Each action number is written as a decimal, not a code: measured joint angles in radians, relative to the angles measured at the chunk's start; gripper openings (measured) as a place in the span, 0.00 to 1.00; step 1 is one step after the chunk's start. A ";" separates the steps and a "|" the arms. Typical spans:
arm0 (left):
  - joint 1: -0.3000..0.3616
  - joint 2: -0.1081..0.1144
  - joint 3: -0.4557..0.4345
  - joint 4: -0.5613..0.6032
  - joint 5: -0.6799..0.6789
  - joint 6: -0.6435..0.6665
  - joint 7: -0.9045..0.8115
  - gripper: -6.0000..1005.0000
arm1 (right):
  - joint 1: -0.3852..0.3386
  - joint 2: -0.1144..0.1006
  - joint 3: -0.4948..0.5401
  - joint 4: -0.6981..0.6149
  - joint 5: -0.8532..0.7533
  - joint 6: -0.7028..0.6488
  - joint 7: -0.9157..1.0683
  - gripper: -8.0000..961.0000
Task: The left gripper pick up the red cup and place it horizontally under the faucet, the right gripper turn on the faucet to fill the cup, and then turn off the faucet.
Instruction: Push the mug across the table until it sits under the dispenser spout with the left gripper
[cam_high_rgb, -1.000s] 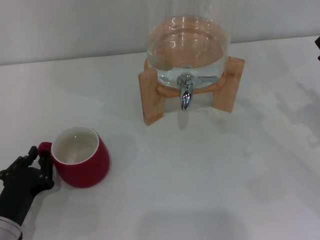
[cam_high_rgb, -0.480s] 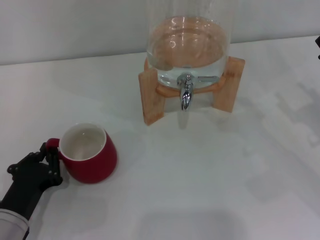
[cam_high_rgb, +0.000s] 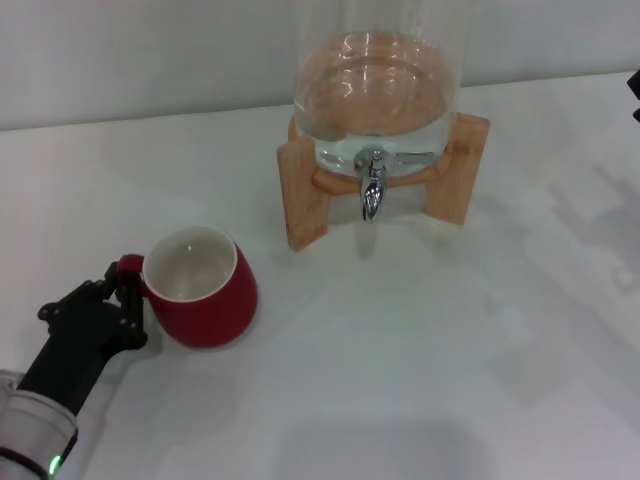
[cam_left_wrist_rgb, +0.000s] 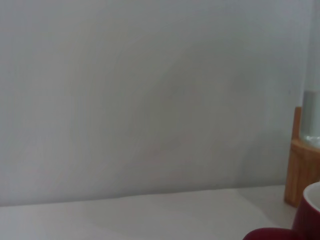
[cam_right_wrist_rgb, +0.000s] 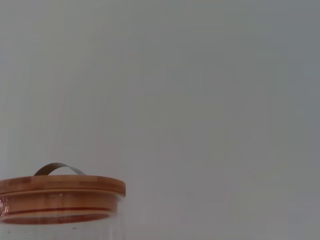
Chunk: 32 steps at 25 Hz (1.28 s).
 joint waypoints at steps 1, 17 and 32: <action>-0.007 0.000 0.000 0.001 0.004 0.000 -0.010 0.12 | 0.000 0.001 -0.001 -0.002 0.000 0.000 0.000 0.80; -0.146 0.002 -0.001 0.016 0.044 -0.092 -0.085 0.13 | 0.000 0.004 -0.004 -0.010 0.000 -0.007 0.000 0.80; -0.207 -0.004 0.000 0.003 0.110 -0.175 -0.126 0.13 | 0.001 0.001 -0.003 -0.011 0.000 -0.001 -0.001 0.80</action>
